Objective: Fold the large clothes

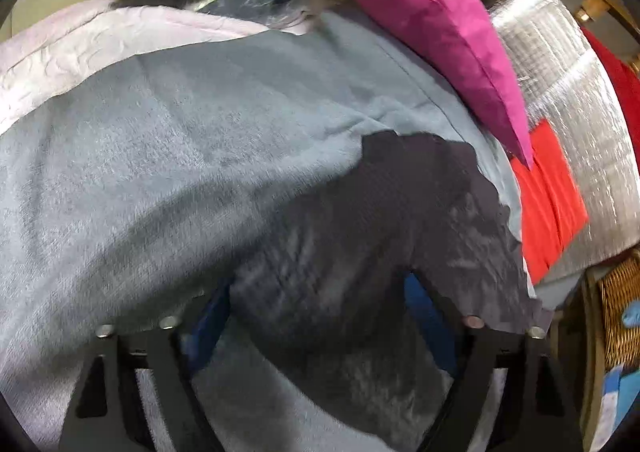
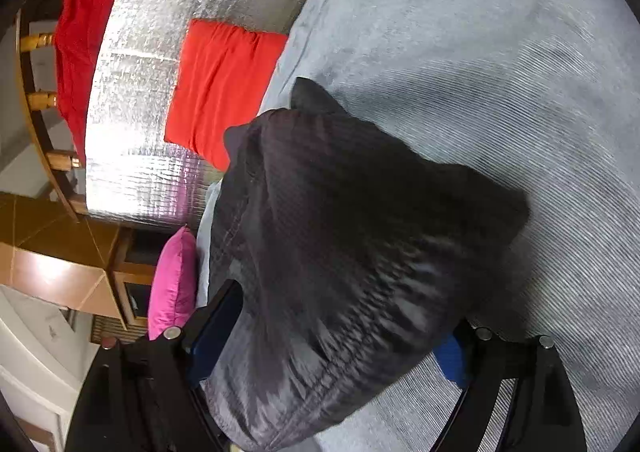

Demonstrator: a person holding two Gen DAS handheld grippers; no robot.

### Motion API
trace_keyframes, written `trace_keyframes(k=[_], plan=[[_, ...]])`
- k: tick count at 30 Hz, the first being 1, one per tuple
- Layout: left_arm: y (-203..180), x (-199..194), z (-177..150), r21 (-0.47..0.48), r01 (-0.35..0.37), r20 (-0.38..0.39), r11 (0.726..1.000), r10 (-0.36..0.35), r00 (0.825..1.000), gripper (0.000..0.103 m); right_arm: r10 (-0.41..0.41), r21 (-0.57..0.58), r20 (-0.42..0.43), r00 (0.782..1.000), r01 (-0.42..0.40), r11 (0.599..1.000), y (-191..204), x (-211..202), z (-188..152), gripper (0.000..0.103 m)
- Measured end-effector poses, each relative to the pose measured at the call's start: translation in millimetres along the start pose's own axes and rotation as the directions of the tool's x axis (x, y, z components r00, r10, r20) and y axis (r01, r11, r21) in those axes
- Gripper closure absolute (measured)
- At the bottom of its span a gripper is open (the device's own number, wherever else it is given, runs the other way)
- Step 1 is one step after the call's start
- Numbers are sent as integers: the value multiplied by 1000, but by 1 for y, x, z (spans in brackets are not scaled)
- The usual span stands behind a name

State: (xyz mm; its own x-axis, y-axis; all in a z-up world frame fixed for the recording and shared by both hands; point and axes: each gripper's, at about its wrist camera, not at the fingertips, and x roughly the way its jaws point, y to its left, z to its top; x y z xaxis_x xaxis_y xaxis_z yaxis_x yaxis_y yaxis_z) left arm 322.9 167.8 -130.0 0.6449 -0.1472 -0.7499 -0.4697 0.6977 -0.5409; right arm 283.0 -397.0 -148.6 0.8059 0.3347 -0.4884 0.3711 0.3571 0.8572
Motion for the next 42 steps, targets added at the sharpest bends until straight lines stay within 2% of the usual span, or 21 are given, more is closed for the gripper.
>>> trace_keyframes(k=[2, 3, 4, 5, 7, 10, 14, 23, 31, 38, 40, 41, 42], plan=[[-4, 3, 4, 12, -11, -22, 1000, 11, 1000, 49, -21, -27, 3, 1000, 21, 999, 6, 6, 2, 29], [-7, 3, 6, 26, -15, -25, 1000, 16, 1000, 55, -25, -24, 1, 1000, 25, 999, 6, 8, 4, 45], [-12, 2, 6, 50, -29, -27, 998, 30, 999, 63, -24, -22, -6, 1000, 23, 999, 5, 10, 5, 55], [-16, 1, 6, 71, -35, -26, 997, 37, 999, 71, -28, -37, -18, 999, 28, 999, 7, 13, 7, 56], [-25, -6, 7, 115, -47, -13, 992, 49, 999, 79, -48, -90, -19, 999, 46, 995, 11, 10, 10, 66], [-31, -18, 8, 142, -49, 5, 989, 49, 999, 83, -54, -151, -9, 999, 52, 987, 28, 2, 8, 70], [-28, -37, 3, 166, -49, 14, 985, 47, 999, 84, -60, -177, 0, 998, 59, 982, 38, -13, 4, 71], [9, -74, -31, 197, -45, -1, 979, 46, 999, 84, -59, -201, -17, 998, 55, 978, 12, -60, -22, 72], [16, -74, -40, 217, -65, -7, 974, 68, 998, 84, -69, -210, -46, 997, 57, 976, -12, -73, -27, 72], [16, -74, -41, 219, -78, -17, 973, 83, 996, 84, -70, -212, -52, 996, 58, 976, -17, -78, -29, 72], [17, -70, -41, 219, -80, -28, 972, 88, 996, 79, -76, -222, -58, 995, 62, 973, -15, -76, -27, 71], [21, -67, -41, 210, -81, -32, 974, 90, 995, 71, -75, -218, -60, 995, 61, 974, -15, -74, -27, 70], [25, -65, -40, 197, -79, -34, 977, 87, 996, 67, -74, -201, -67, 995, 59, 978, -18, -72, -25, 63]])
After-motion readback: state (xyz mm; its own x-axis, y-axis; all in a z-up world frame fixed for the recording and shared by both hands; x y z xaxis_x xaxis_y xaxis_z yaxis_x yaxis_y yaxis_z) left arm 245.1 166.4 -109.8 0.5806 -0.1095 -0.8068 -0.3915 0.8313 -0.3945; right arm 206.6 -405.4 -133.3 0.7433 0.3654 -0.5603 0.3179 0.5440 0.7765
